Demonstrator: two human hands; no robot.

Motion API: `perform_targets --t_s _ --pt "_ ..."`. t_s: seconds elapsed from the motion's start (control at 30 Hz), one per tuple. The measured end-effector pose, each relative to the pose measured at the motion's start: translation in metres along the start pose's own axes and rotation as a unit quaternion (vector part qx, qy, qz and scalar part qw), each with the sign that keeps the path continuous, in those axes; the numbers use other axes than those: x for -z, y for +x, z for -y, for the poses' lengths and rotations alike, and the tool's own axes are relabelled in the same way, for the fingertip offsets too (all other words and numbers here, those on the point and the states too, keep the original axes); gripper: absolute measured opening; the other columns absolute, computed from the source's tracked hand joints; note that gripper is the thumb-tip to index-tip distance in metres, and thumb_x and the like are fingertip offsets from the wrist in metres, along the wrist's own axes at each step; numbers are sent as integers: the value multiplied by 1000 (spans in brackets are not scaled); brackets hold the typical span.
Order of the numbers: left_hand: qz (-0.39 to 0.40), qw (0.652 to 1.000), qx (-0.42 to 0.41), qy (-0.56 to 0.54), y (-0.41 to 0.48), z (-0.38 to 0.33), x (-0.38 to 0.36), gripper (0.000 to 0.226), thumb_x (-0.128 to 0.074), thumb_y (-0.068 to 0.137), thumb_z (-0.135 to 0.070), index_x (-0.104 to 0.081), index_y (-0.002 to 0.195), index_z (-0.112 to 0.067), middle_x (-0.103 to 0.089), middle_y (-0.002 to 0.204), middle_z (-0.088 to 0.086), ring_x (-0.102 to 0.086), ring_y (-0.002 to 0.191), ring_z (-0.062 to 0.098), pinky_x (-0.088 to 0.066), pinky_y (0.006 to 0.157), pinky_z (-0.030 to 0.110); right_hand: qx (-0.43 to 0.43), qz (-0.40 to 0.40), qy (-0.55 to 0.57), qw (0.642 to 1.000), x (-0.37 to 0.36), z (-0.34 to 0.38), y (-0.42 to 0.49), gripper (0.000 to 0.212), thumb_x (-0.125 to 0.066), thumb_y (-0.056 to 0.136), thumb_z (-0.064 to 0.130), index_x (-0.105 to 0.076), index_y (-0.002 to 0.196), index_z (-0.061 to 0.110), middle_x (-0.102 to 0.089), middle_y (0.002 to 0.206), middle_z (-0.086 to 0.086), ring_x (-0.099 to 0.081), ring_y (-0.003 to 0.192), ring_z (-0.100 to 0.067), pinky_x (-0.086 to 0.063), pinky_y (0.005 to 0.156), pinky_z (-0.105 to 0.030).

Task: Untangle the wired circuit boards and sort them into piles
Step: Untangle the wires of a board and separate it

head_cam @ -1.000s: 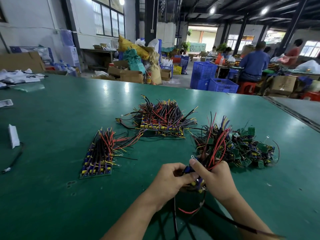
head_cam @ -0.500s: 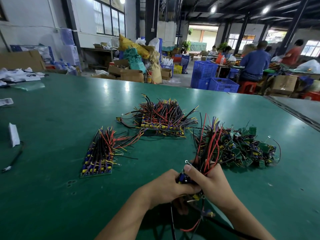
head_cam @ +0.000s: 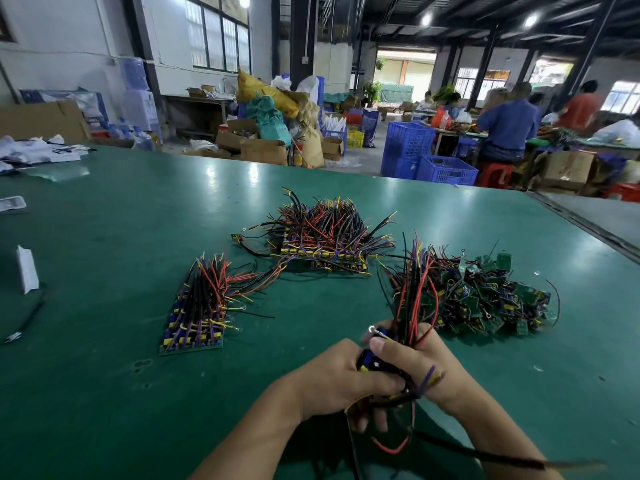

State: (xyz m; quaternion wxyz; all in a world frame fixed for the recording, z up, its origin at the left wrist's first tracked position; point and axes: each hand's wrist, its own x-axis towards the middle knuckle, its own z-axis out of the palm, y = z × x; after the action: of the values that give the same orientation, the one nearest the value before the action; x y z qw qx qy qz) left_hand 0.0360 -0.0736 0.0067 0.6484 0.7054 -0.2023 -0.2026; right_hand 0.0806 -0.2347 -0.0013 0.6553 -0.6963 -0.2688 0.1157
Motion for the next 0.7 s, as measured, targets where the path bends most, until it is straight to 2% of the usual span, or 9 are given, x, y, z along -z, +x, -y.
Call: perform_targets --t_s 0.1,0.27,0.47,0.7 --pt "1 1000 -7 -1 0 1 0 11 -59 95 -15 -63 93 -5 -63 73 15 -64 56 20 -49 44 21 -16 17 33 999 0 3 -2 32 -74 76 38 -69 80 6 -62 73 -13 -56 67 -24 -47 60 -30" --pt "13 1000 -16 -6 -1 0 -1 17 -60 94 -20 -65 77 -19 -68 65 -2 -64 53 11 -50 47 19 -42 -1 84 996 -2 5 -2 11 -68 79 21 -72 72 12 -64 69 -11 -60 61 -22 -49 57 -28" --pt "29 999 -26 -36 -2 -2 -4 16 -55 97 -14 -60 83 -13 -70 65 -2 -67 54 7 -49 43 17 -84 -14 153 985 -7 6 -4 16 -63 75 14 -64 76 -2 -62 61 -12 -60 52 -21 -48 49 -25" --pt "22 998 -15 -48 1 6 1 15 -61 95 -24 -65 81 -18 -71 71 6 -62 50 16 -51 45 21 -106 -40 155 981 -10 5 -3 16 -65 72 18 -65 73 1 -58 64 -14 -57 52 -22 -48 49 -25"
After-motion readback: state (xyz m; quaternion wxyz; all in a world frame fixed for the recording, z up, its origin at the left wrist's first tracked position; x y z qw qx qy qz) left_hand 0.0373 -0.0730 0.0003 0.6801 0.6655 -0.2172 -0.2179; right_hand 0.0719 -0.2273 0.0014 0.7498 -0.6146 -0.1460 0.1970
